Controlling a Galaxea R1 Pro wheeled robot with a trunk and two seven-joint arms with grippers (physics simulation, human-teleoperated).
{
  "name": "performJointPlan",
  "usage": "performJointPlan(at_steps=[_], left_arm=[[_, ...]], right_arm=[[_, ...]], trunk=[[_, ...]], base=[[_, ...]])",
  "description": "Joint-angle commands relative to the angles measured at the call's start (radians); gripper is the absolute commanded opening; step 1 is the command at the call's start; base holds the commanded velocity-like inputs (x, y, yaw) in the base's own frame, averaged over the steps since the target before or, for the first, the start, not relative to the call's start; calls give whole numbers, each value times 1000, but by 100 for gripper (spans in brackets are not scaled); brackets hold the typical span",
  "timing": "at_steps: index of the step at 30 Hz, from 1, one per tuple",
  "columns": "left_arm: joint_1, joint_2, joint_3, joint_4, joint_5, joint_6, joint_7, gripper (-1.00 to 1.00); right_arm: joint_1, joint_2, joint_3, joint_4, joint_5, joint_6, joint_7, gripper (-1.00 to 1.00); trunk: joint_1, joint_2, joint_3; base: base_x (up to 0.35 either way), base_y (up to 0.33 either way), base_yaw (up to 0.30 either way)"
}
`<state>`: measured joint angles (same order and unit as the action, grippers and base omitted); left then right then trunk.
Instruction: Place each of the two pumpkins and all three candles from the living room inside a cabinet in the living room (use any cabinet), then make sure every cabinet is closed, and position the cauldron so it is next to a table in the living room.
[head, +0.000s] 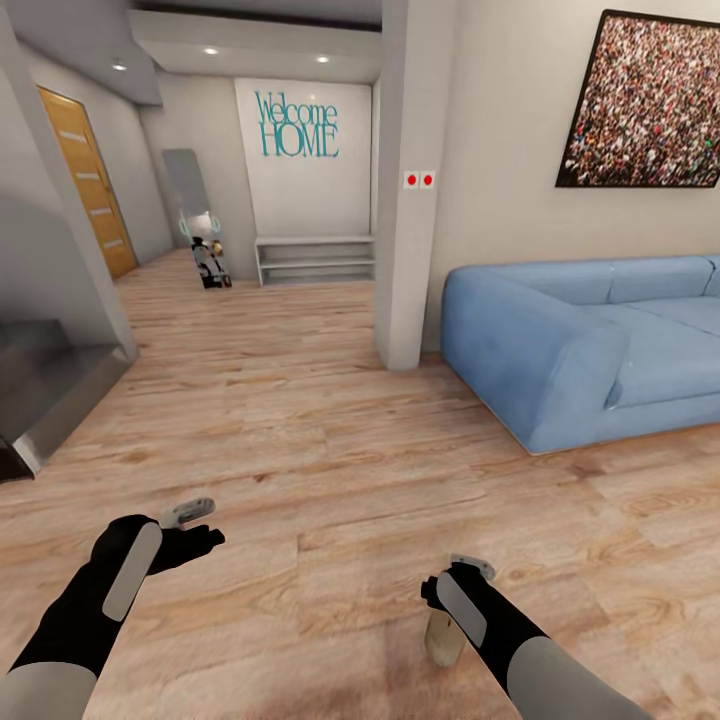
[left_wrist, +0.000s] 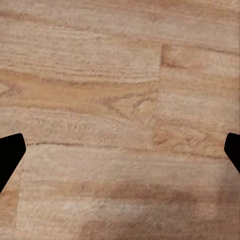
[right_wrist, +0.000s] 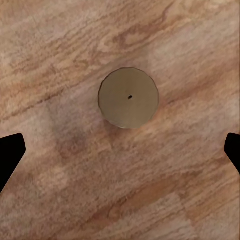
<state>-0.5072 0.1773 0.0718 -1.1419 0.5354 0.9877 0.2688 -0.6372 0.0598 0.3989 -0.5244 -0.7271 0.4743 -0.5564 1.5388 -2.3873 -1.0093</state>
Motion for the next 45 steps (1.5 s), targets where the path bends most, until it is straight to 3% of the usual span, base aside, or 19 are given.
performJointPlan(at_steps=[1,7,9,11,12,14,17,18,21,22,23,24,26,30,34,45], left_arm=[[-1,0,0,-1,11,3,9,100],[-1,5,2,-8,24,8,4,100],[0,21,5,-12,76,10,3,100],[1,57,8,-17,153,11,1,100],[1,91,7,-22,225,12,-4,100],[8,171,3,-33,404,14,-20,100],[56,301,-3,-68,693,15,-39,100],[87,358,-4,-96,820,15,-46,100],[144,445,-4,-153,1014,15,-53,100],[152,454,-4,-161,1037,15,-53,100],[169,474,-4,-182,1096,16,-54,100],[176,481,-4,-193,1125,16,-55,100],[187,489,-4,-210,1169,17,-55,100],[197,494,-4,-222,1208,17,-56,100],[199,494,-4,-224,1215,17,-56,100],[199,493,-23,-234,1216,17,-56,100]], right_arm=[[-1,-1,6,-1,-8,3,-8,100],[-1,-1,6,-2,-7,3,-8,100],[-1,-1,6,-2,-7,3,-8,100],[-1,-2,6,-2,-7,3,-8,100],[-1,-2,6,-2,-7,3,-7,100],[-1,-2,6,-2,-6,3,-7,100],[-1,-2,6,-2,-6,3,-7,100],[-1,-2,6,-2,-6,3,-7,100],[0,-2,6,-2,-6,3,-7,100],[-1,-2,6,-2,-6,3,-7,100],[-1,-2,6,-2,-6,3,-7,100],[0,-2,6,-2,-6,3,-7,100],[-1,-2,6,-2,-6,3,-7,100],[-1,-2,6,-2,-6,3,-7,100],[-1,-2,6,-2,-7,3,-7,100],[-1,-2,8,-6,-6,1,-7,100]], trunk=[[4,-8,-4],[27,-50,-23],[34,-64,-29],[42,-78,-36],[46,-85,-39],[54,-99,-45],[62,-113,-55],[62,-113,-59],[63,-114,-71],[64,-114,-74],[64,-114,-78],[65,-115,-82],[66,-115,-90],[68,-116,-105],[68,-116,-105],[72,-119,-148]], base=[[0,0,0],[0,0,0],[0,0,0],[0,0,0],[0,0,0],[0,0,0],[0,0,0],[0,0,0],[0,0,0],[0,0,0],[0,0,0],[0,0,0],[0,0,0],[0,0,0],[0,0,0],[0,0,0]])
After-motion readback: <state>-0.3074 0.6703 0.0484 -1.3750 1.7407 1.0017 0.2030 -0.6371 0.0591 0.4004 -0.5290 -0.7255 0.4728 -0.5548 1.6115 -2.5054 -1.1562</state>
